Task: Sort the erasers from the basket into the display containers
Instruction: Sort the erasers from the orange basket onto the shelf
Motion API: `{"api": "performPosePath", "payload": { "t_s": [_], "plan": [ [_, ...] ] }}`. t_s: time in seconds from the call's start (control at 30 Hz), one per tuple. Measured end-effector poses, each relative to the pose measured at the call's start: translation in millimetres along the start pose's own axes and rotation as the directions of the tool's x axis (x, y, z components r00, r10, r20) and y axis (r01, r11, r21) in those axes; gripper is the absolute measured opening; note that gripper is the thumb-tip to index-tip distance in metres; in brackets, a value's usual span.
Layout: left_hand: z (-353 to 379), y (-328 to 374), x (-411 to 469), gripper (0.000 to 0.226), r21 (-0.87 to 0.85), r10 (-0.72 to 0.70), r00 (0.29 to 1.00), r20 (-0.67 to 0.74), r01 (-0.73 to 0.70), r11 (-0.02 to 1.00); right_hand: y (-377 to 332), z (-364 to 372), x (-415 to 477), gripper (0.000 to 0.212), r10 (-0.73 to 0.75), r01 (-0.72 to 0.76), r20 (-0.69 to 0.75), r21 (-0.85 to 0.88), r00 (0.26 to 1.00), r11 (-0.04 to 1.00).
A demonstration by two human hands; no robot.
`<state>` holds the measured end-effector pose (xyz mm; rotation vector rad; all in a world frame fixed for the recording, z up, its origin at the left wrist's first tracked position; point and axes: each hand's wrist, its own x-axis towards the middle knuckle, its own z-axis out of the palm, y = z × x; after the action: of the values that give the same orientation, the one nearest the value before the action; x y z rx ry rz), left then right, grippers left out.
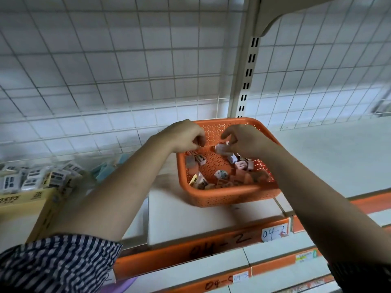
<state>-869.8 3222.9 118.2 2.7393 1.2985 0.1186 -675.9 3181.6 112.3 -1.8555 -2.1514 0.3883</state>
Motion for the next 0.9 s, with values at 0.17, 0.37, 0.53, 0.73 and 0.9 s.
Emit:
{"api": "performPosePath", "payload": {
  "t_s": [0.17,0.37,0.53,0.73,0.9],
  "plan": [
    [9.1,10.1,21.5,0.029,0.218,-0.113,0.952,0.286,0.05,0.975,21.6,-0.6,-16.7,0.019,0.057,-0.026,-0.184,0.17,0.981,0.985],
    [10.1,15.1,30.8,0.051,0.308,-0.187,0.889,0.419,0.055,0.95,33.2,4.6,-21.7,0.014,0.106,-0.047,-0.228,0.248,0.968,0.968],
    [16.1,11.4,33.8,0.054,0.321,-0.207,0.9,0.384,0.08,0.944,34.8,8.0,-21.8,0.017,0.096,-0.052,-0.193,0.219,0.976,0.974],
    [21.0,3.9,31.0,0.043,0.085,-0.103,0.979,0.175,0.089,0.992,35.6,8.4,-23.4,0.013,0.104,-0.056,-0.202,0.231,0.974,0.971],
    [-1.3,9.9,0.9,0.031,-0.337,-0.109,0.969,-0.223,0.028,0.941,31.8,7.0,-27.5,0.012,0.114,-0.044,-0.217,0.306,0.969,0.951]
  ]
}}
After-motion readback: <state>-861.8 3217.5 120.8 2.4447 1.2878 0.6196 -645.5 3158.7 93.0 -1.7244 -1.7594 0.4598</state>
